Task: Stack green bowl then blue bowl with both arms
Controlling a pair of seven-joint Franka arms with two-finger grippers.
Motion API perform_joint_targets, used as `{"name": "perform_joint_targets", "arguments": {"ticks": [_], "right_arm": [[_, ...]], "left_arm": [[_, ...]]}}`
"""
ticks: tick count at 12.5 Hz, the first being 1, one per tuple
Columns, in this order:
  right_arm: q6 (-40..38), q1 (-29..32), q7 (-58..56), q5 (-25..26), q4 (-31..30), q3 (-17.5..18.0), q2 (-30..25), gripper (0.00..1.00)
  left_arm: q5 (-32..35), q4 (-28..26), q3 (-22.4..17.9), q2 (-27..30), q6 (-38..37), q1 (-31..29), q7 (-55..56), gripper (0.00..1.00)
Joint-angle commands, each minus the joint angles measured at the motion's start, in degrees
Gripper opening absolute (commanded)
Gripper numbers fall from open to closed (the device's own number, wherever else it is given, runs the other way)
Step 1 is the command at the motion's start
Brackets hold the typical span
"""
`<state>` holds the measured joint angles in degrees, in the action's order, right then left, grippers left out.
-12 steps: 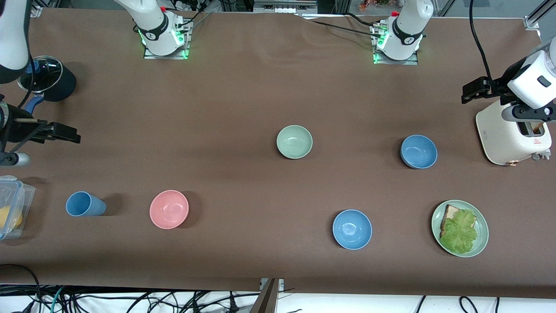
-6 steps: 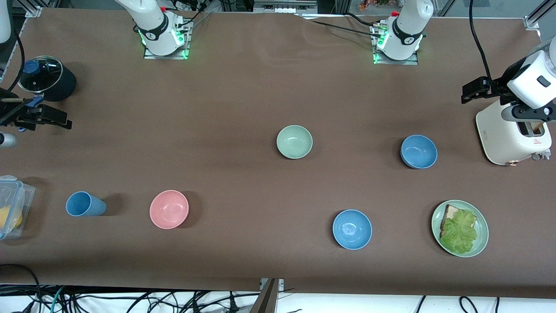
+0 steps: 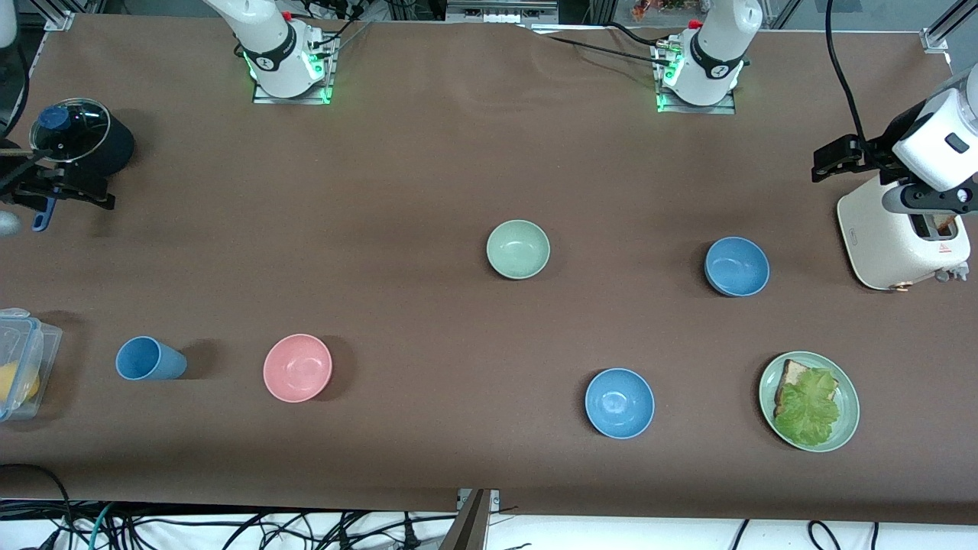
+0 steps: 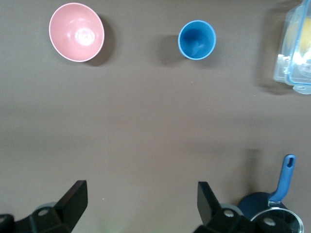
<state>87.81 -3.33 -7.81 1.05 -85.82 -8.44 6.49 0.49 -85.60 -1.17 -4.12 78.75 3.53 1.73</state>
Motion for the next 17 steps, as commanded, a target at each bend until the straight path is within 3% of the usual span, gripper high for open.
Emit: {"name": "perform_joint_targets", "arguments": {"ticks": [1,4,8,10,13,14,17], "right_arm": [[1.31,1.04,-1.76,2.99,-2.51,1.59,-2.00,1.00],[1.31,1.04,-1.85,3.00,-1.98,1.50,-1.39,1.00],[0.79,0.61,-2.03,3.26,-0.23,1.41,-0.25,1.00],[0.87,0.78,-2.12,2.91,-0.05,1.24,0.28,1.00],[0.79,0.69,-2.12,2.91,0.31,1.24,0.37,1.00],[0.87,0.69,-2.03,2.91,0.31,1.24,0.37,1.00],[0.96,0.60,-2.03,2.82,0.31,1.32,0.46,1.00]], "left_arm": [[0.56,1.23,-0.06,-0.27,-0.97,0.07,0.29,1.00],[0.91,1.40,-0.41,-1.32,-0.53,-0.01,-0.41,1.00],[0.74,0.79,-2.25,-8.97,2.27,-3.34,-0.67,1.00],[0.65,-7.69,-1.73,-6.79,11.71,-9.05,-8.36,1.00],[0.83,-30.35,-2.17,-3.97,33.59,-10.20,-9.73,1.00],[0.83,-35.37,-2.17,-4.49,40.10,-10.38,-9.90,1.00],[0.65,-43.58,-2.17,-8.70,54.38,-10.47,-9.64,1.00]]}}
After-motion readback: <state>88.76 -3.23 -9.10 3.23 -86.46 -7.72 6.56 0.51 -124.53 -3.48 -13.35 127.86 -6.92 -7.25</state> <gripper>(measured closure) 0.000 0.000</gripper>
